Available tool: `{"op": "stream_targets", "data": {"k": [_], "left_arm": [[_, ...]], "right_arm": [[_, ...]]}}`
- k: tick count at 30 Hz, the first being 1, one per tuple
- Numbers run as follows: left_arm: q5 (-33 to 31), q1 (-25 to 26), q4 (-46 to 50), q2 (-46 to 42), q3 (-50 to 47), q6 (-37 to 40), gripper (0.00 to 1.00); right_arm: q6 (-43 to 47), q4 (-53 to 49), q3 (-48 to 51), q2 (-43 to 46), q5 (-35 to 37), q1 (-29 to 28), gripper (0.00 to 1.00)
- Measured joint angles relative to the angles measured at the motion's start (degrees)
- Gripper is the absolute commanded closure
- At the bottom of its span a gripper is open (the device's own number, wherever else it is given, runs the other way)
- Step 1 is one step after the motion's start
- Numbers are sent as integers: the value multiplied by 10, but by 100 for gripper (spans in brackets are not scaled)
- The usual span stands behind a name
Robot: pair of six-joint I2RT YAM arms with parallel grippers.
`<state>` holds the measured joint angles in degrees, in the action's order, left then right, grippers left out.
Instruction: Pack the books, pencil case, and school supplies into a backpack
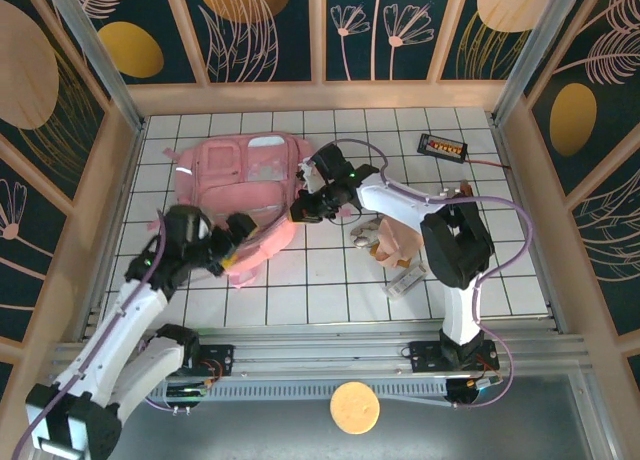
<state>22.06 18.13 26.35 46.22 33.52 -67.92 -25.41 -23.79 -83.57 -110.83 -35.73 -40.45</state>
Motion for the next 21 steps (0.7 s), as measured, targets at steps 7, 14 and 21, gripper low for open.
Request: {"op": "stream_targets", "data": {"k": [7, 14, 21], "left_arm": [[-2, 16, -66, -41, -110, -196, 1], [-40, 17, -173, 6, -151, -279, 4], [-47, 20, -248, 108, -148, -279, 100]], "right_arm": [[-22, 14, 1, 1, -4, -18, 100], [-33, 20, 15, 14, -4, -52, 100], [-30, 20, 37, 28, 5, -56, 100]]}}
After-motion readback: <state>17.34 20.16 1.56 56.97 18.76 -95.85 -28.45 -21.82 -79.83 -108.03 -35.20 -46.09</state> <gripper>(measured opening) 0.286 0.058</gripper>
